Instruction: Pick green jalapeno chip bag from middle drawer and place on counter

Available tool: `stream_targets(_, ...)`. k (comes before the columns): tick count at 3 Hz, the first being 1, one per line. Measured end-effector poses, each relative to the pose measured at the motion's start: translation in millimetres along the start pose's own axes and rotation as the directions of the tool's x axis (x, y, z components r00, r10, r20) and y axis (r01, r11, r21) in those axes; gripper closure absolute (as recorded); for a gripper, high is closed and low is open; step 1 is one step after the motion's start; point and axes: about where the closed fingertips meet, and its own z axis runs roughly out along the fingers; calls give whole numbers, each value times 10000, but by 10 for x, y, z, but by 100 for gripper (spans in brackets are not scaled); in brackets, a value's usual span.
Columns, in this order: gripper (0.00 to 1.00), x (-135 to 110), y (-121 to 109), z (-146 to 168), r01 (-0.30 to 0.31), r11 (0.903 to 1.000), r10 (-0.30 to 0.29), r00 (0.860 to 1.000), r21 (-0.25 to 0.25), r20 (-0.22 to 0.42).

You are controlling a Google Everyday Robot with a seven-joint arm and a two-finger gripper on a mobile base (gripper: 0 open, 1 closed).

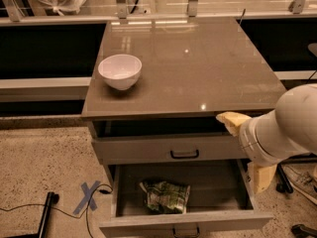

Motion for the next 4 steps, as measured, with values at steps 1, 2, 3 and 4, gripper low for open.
stream_targets(1,0,-209,13,337,661,9974,-644,9962,-284,589)
stream_targets(2,0,-668,204,914,1698,9855,-1659,9676,-42,1902)
stream_targets(3,0,-1134,209,1296,1765,9766,-2089,9143,1228,3469)
stream_targets(4,0,-1228,317,1385,2160,9642,-2597,8860,1537,3842)
